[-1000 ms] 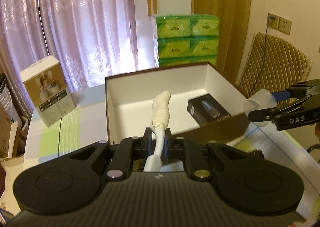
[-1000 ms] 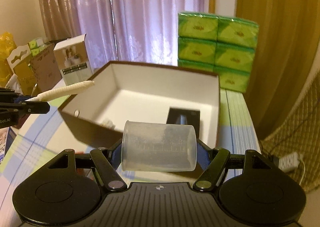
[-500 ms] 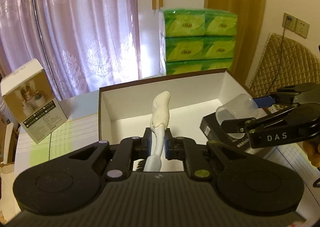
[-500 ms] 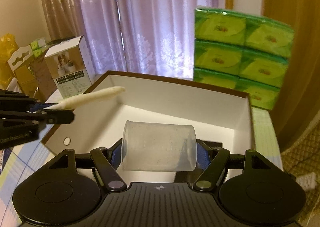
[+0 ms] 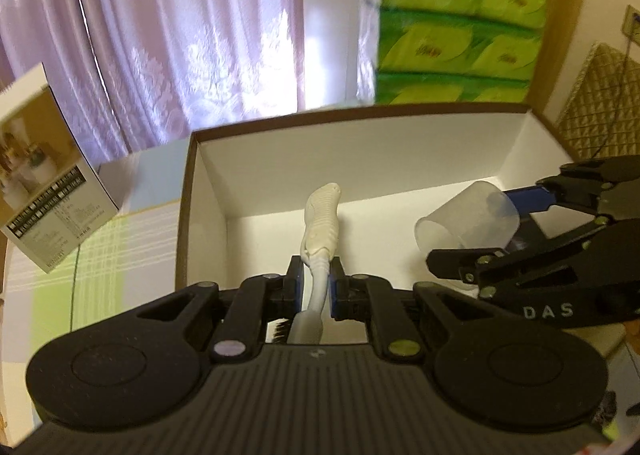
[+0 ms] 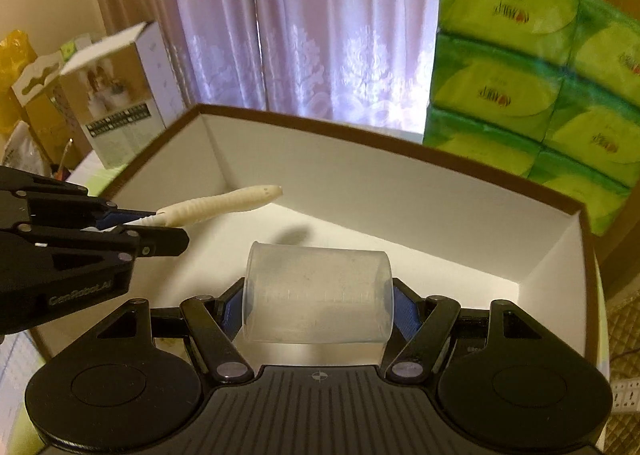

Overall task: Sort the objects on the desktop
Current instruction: 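Open left tool to drop toothbrush in brown box while right tool releases cup inside, then withdraw both tools from the brown box back toward the table items, then move left tool toward cotton swab pack while right tool approaches dark brown scrunchie, then close left tool on cotton swab pack while right tool grasps the scrunchie, then lift swab pack with left tool while right tool carries scrunchie over brown box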

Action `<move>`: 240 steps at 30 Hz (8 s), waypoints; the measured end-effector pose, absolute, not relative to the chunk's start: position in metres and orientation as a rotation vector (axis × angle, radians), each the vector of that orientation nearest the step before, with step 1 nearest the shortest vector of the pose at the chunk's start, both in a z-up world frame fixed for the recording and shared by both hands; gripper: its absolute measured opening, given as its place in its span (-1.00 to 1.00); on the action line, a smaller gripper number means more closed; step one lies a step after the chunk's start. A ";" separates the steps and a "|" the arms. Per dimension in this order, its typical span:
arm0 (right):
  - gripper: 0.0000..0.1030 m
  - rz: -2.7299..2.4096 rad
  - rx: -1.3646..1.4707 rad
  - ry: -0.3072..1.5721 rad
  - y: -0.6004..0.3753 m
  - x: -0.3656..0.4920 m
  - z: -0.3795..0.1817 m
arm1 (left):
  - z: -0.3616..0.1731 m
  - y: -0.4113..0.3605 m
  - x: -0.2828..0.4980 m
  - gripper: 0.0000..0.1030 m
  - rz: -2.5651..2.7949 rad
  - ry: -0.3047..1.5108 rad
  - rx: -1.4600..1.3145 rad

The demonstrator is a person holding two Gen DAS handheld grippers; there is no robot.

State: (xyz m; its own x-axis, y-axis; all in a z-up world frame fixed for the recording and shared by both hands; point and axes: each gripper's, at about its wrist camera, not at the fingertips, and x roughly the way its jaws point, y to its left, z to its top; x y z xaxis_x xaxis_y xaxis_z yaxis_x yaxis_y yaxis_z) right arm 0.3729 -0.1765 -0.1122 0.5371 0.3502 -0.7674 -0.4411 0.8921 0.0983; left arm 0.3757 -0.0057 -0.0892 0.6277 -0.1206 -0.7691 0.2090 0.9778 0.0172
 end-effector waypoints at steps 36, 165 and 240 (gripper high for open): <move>0.94 0.447 -0.096 0.856 -0.188 0.380 -0.108 | -0.088 0.001 0.383 -0.02 -0.166 0.906 0.096; 0.96 0.286 0.009 1.012 -0.274 0.091 -0.135 | -0.119 -0.021 0.086 0.83 -0.069 1.068 0.078; -0.66 0.473 -0.047 0.962 -0.249 0.104 -0.111 | -0.096 0.007 0.113 -0.64 -0.100 0.993 0.025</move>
State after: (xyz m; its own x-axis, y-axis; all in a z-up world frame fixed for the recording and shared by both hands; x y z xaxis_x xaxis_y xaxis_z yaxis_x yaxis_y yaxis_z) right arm 0.1036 -0.2489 -0.1107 0.4787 0.3670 -0.7976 -0.4078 0.8974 0.1682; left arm 0.1126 0.0073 -0.0960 0.5421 -0.0729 -0.8372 0.0961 0.9951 -0.0244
